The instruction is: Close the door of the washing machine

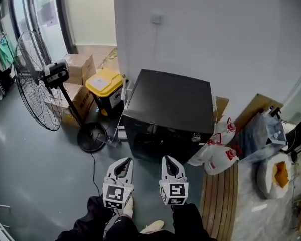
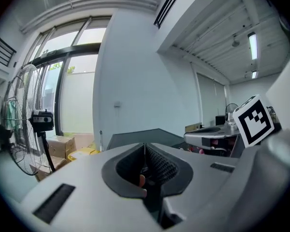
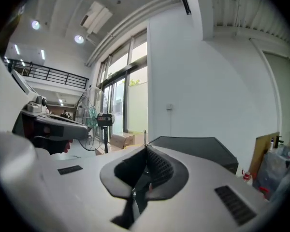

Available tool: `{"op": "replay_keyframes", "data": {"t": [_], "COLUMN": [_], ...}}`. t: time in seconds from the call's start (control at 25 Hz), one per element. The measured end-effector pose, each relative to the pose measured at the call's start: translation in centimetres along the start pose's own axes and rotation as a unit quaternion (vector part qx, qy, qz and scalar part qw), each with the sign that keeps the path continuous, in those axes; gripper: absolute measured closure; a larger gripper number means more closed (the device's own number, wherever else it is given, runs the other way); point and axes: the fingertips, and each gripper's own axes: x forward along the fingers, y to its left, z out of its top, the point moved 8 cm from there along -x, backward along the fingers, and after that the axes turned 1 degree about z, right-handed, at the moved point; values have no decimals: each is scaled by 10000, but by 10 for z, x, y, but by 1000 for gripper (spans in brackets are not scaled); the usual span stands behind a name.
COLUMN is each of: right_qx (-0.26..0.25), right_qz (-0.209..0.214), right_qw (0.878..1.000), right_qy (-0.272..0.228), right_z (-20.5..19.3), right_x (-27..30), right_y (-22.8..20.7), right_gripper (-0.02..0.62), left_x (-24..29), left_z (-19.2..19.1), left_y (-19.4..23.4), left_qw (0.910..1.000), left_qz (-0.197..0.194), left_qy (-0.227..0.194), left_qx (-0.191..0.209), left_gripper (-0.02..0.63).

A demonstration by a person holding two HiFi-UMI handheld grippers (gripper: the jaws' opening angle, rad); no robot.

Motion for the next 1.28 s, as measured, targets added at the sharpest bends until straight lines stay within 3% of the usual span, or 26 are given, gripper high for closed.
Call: {"op": "replay_keyframes", "data": {"t": [0.56,0.88,1.28], "right_qx": [-37,-57,-109], "right_qz": [-157,-241,-252], "right_qw": [9994,9993,9992], "right_qy": [-292,-274,-277], "right_z": [25,18,18], "right_x": [-144,-184,-190], "right_y": [8,14,18], "right_gripper": [578,578,580], "left_x": [-94,-124,-129], "left_z": [30,24,23], "left_y": [-63,-82,-84], "left_qw": [9996,9995,9993], "left_qz": [-102,-214,-284], "left_qy": [-164,-127,-126], "left_qx": [195,209,219], "left_gripper": [577,577,577]}}
